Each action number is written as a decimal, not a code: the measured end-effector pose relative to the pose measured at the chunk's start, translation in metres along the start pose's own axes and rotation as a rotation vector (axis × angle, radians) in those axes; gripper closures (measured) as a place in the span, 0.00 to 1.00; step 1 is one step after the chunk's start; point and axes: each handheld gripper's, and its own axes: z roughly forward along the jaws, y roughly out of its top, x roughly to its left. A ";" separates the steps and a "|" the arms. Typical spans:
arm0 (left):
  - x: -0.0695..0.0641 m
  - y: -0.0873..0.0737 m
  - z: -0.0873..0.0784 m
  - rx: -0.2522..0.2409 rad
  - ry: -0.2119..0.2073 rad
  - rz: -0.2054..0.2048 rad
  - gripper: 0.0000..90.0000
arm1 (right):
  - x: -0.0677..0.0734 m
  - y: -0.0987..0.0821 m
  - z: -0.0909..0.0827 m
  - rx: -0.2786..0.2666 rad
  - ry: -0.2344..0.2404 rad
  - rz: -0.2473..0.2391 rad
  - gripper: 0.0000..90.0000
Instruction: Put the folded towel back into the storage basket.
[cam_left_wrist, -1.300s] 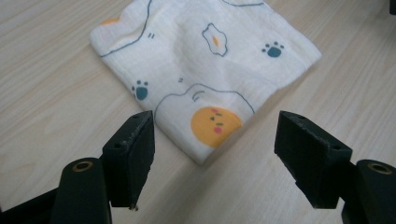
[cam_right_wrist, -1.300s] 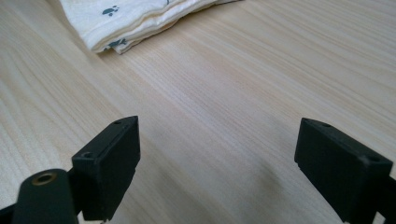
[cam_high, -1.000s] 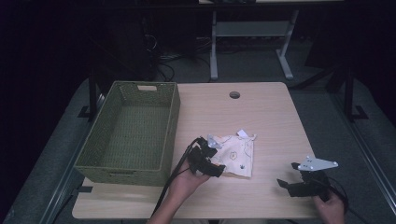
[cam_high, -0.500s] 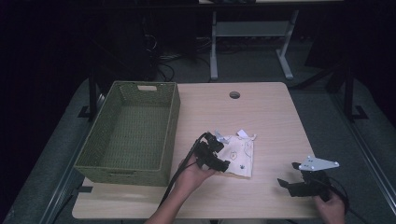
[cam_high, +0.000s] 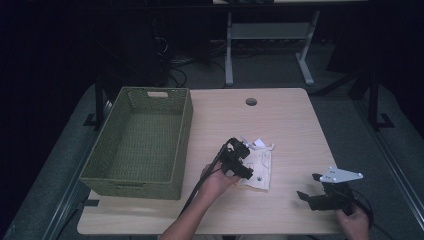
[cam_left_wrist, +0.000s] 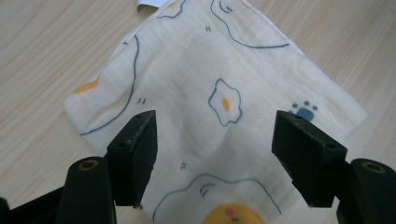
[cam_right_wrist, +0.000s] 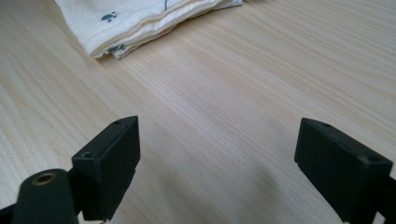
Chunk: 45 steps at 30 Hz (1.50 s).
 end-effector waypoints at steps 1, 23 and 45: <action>0.001 0.001 0.002 0.005 0.001 0.003 0.36 | 0.000 0.000 0.000 0.000 0.000 -0.001 0.15; 0.007 0.004 0.028 0.038 0.022 -0.010 0.50 | 0.001 0.002 0.000 -0.007 0.002 -0.009 0.15; 0.010 0.005 0.027 0.038 0.025 -0.017 0.59 | 0.002 0.003 0.000 -0.004 -0.002 -0.013 0.15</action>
